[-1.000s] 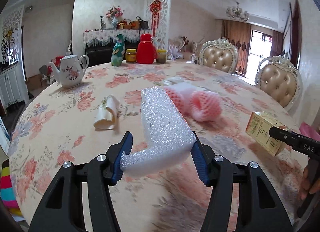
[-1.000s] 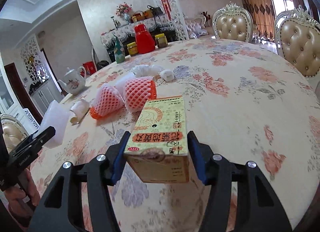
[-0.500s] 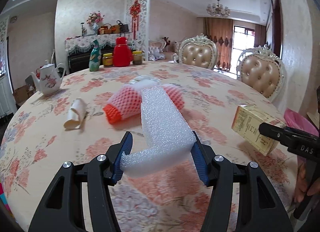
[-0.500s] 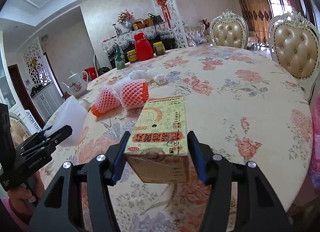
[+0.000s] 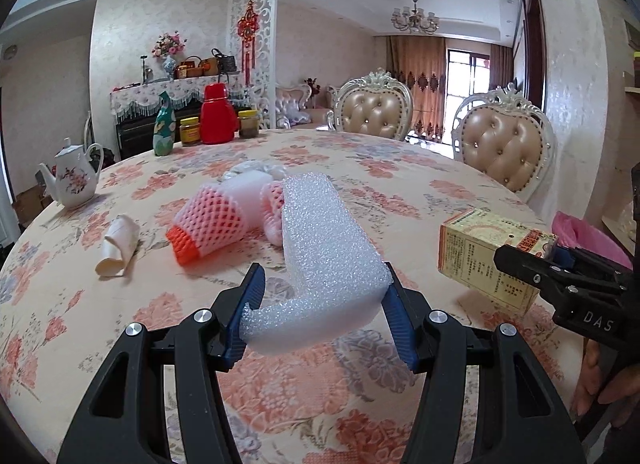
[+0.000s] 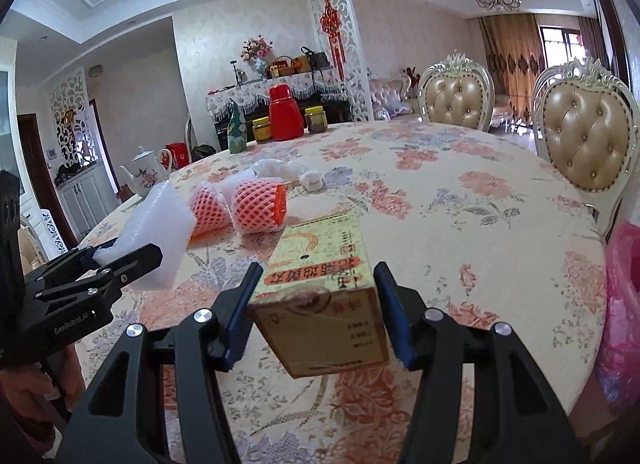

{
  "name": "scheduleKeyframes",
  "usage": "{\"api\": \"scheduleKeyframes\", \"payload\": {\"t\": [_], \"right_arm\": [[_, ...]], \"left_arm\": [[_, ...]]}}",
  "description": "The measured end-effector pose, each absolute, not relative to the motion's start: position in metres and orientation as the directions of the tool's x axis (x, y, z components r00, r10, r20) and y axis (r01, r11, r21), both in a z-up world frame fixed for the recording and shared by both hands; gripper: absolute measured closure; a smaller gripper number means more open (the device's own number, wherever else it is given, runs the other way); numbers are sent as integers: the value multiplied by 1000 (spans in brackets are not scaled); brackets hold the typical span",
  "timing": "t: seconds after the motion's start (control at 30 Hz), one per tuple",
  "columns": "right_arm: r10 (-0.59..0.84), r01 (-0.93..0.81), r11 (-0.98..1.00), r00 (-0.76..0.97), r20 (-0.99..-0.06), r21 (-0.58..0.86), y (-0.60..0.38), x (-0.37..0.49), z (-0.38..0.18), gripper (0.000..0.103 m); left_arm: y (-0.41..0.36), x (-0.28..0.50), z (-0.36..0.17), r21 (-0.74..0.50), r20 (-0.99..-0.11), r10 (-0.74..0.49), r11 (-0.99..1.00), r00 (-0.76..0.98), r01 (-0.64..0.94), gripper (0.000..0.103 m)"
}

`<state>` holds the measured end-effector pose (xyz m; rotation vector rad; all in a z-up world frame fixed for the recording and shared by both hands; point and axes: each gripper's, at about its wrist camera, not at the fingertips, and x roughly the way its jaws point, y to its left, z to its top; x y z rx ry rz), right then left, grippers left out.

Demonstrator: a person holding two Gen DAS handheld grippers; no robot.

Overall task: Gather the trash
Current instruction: 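Carry the box and foam block to the pink bin and release both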

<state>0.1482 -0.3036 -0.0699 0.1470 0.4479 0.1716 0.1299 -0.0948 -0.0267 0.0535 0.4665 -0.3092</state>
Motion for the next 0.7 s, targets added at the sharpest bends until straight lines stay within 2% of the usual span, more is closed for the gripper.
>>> {"api": "scheduleKeyframes", "payload": {"t": [0.3,0.7], "right_arm": [[173,-105,978,889,-425,178,-319,152,-77,49],[115,-45,982,914,-390,186,-354,143,-72,49]], "left_arm": [[-113,139,-29,-17,-459,-307,941,834,338,48],[-156,152,-28,-6,-469,-373,908,801,419,48]]}}
